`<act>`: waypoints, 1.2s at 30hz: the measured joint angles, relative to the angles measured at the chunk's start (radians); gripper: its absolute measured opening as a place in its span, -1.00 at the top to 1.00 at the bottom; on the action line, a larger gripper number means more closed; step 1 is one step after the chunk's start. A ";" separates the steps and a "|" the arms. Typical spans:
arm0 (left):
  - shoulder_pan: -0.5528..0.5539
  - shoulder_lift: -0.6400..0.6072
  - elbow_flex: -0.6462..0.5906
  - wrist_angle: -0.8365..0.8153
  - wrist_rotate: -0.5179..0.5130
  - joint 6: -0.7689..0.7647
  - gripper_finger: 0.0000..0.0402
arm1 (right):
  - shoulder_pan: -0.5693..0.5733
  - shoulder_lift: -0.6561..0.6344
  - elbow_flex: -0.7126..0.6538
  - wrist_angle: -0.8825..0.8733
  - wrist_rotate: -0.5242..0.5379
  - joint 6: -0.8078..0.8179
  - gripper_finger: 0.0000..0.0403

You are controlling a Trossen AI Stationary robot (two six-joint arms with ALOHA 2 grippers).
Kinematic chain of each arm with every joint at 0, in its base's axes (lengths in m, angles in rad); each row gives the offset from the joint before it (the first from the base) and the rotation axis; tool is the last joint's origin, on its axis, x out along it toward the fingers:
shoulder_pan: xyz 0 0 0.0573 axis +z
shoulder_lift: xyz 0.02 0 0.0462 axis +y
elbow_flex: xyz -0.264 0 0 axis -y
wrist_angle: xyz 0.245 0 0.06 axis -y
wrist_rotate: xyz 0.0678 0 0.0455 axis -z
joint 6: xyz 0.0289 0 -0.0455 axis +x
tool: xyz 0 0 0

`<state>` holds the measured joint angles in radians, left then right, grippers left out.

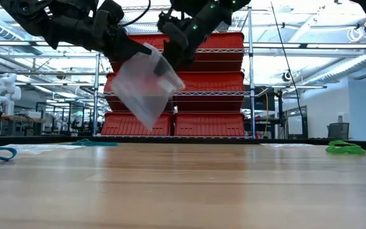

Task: Sort rubber bands
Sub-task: Open the top left transparent zip bag

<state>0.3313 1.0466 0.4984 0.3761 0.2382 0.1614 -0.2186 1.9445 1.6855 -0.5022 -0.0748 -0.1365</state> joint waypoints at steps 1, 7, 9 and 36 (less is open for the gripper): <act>0.000 0.000 0.000 0.000 -0.001 0.000 1.00 | 0.008 0.001 0.000 -0.008 -0.019 -0.017 0.62; 0.000 0.000 0.000 0.001 -0.006 -0.007 1.00 | 0.056 0.004 0.000 -0.021 -0.030 -0.075 0.96; 0.000 0.000 0.000 0.009 -0.007 -0.020 1.00 | 0.063 0.004 0.000 -0.008 -0.021 -0.064 0.99; -0.026 0.000 0.000 0.029 -0.003 -0.026 1.00 | 0.052 -0.024 -0.144 0.212 0.042 0.077 -0.01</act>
<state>0.3050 1.0466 0.4980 0.4052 0.2348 0.1356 -0.1662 1.9202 1.5417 -0.2897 -0.0329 -0.0591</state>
